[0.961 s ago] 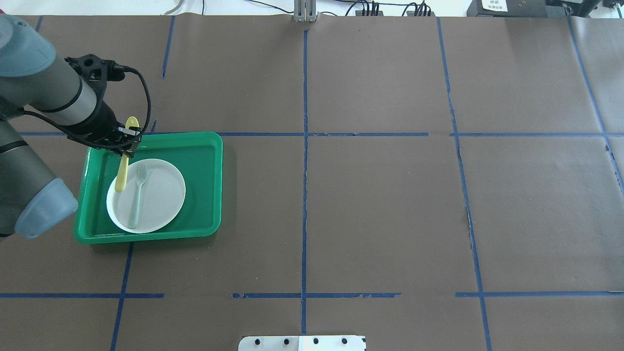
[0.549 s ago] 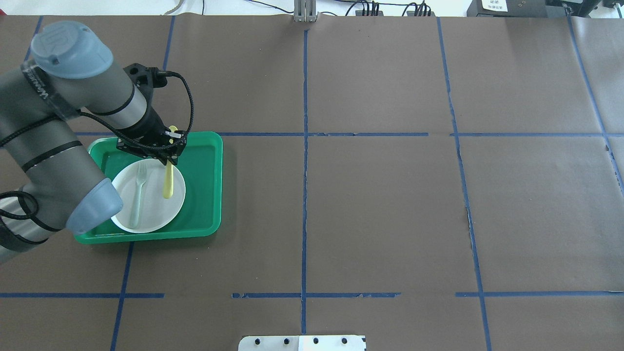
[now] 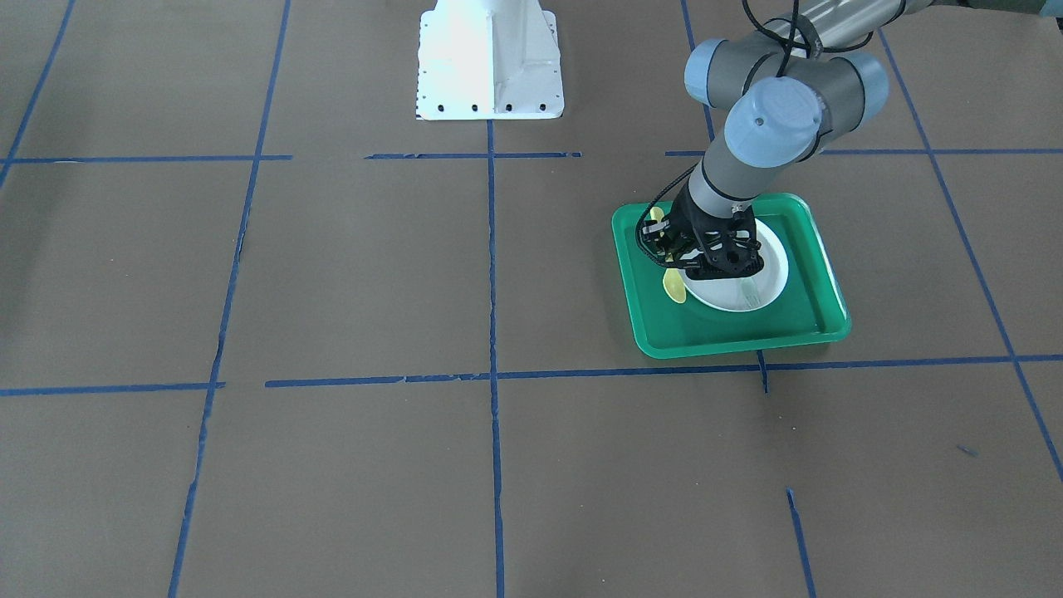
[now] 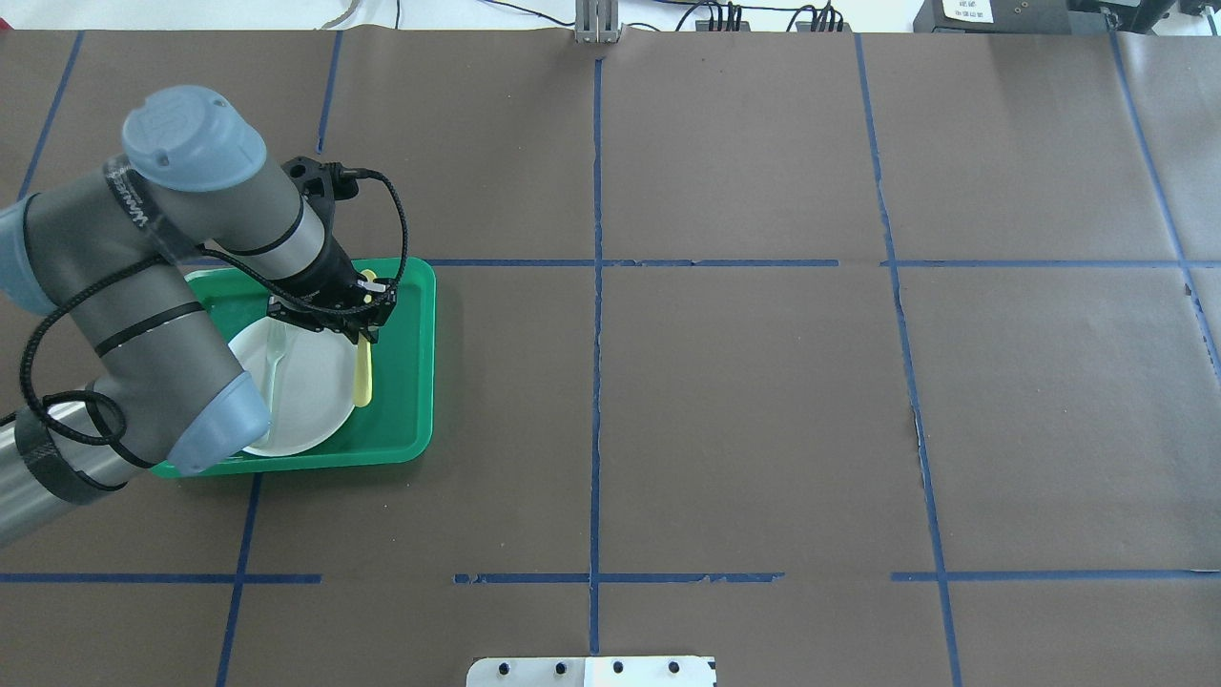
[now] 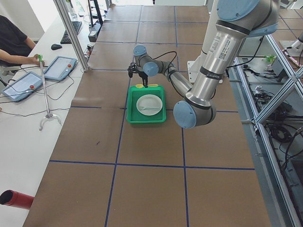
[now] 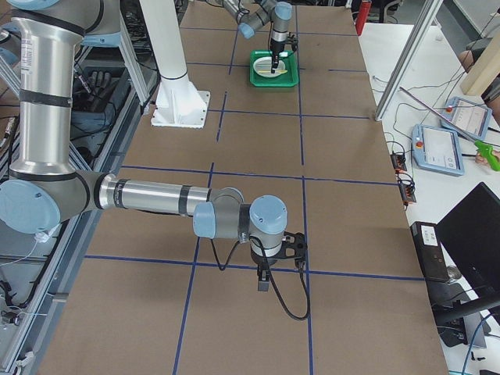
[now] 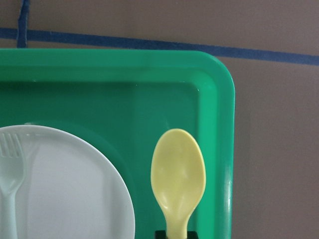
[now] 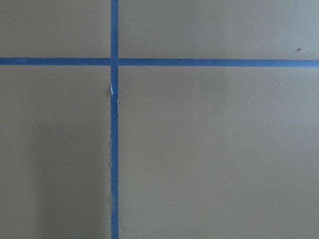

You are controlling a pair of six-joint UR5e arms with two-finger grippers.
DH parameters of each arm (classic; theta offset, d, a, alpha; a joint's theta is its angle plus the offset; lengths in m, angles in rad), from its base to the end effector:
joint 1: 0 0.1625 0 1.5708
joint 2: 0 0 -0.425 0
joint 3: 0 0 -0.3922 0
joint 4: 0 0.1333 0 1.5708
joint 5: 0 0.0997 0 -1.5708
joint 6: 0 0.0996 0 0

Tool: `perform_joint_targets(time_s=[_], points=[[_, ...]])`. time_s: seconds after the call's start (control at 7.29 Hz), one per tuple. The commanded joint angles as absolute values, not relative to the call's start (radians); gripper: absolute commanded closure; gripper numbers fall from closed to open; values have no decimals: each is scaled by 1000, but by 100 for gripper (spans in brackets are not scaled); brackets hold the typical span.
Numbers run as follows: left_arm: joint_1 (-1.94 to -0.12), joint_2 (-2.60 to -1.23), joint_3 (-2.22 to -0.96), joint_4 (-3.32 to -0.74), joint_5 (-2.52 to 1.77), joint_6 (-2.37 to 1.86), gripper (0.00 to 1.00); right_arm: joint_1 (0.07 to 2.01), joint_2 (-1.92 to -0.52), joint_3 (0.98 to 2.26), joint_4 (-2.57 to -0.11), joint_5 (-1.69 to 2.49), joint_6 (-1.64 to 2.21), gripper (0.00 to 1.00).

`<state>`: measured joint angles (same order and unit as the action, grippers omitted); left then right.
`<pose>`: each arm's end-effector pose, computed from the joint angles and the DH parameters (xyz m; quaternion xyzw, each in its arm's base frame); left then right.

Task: Place spoon
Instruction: 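Carry the spoon to the tray beside the plate with the left gripper, then lower the spoon onto the tray and open the left gripper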

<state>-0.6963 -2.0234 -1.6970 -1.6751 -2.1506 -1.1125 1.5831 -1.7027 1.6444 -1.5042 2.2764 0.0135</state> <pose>0.4437 -0.4735 0.3319 -0.0505 0.4160 -0.0121 0.9079 0.0741 -0.4351 0.6816 0.0037 -0.3455 0.0107 0.9383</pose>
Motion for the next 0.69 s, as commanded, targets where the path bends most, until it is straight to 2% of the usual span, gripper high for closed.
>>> perform_joint_targets(time_s=[0.0,0.41,0.55], points=[[-672,-2023,-1640,-1735,-2109,-1121,100,1583,-1703,1644,-1505,2276,14,0],[-672,-2022,-1612,-1772,-2111,-1112,100,1583,-1703,1644,-1505,2276,14,0],[-672,-2019,-1617,-1772,-2109,-1103,11,1583,-1703,1644,-1505,2276,14,0]])
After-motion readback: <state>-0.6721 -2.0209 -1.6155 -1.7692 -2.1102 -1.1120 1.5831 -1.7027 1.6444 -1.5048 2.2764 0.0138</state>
